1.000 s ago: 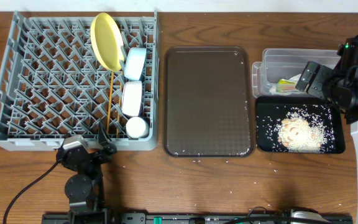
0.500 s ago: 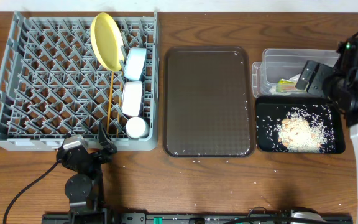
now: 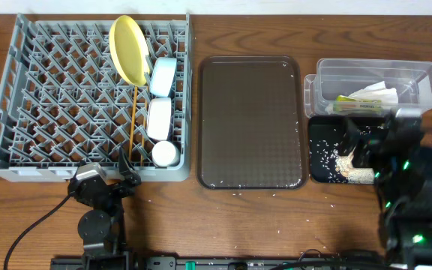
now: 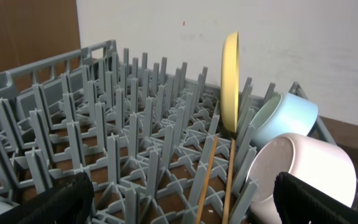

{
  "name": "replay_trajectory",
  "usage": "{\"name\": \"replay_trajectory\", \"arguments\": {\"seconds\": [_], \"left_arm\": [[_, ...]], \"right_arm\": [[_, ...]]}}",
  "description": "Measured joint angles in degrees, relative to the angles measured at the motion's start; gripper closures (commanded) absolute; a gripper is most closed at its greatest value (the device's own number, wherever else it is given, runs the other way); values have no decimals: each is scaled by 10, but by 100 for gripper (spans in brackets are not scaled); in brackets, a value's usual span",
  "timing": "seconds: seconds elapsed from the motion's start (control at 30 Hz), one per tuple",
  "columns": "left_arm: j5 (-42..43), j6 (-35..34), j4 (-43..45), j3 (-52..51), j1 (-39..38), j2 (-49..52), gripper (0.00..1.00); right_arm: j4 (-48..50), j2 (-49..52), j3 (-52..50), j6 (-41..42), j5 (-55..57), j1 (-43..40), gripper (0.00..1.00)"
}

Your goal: Sort waste into correct bins and load items into the dishwasher

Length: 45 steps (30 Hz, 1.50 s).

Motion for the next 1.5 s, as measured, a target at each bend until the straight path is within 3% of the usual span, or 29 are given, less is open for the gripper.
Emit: {"name": "replay_trajectory", "arguments": {"seconds": [0.2,0.43,1.03,1.5], "left_arm": [[1,0,0,0,0,0,7],[1,0,0,0,0,0,7],[1,0,0,0,0,0,7],[1,0,0,0,0,0,7]], "right_arm": [[118,-128,-178,-5,-15,31,1],[157,-248,-282,-3,-20,46,1],[195,-362,-378,-2,-20,60,1],[169,-372,-380,-2,-7,60,1]]}}
